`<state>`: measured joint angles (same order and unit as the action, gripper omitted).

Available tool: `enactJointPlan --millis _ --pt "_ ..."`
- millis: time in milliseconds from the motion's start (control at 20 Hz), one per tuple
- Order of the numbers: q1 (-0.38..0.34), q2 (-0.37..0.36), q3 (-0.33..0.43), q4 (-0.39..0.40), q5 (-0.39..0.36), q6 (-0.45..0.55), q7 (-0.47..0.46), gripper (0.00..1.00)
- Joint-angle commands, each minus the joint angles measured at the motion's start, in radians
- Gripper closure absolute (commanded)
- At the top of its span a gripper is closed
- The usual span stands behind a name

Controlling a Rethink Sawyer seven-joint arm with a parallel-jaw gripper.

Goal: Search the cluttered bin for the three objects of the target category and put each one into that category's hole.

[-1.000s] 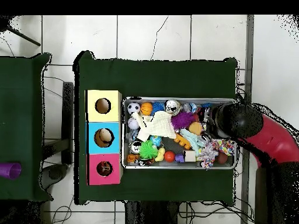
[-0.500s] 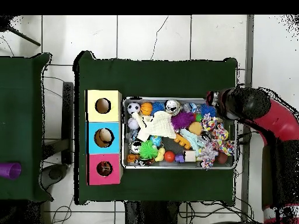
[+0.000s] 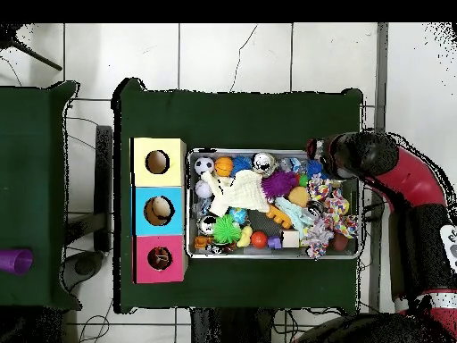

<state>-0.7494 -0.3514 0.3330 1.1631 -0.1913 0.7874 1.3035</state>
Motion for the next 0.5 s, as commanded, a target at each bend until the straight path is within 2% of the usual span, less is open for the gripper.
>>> enactJointPlan --millis 50,500 --pt "-0.075 0.088 0.122 0.091 -0.072 -0.009 -0.242 0.00" --pt "-0.120 0.063 0.131 0.282 -0.107 -0.194 -0.059 0.00"
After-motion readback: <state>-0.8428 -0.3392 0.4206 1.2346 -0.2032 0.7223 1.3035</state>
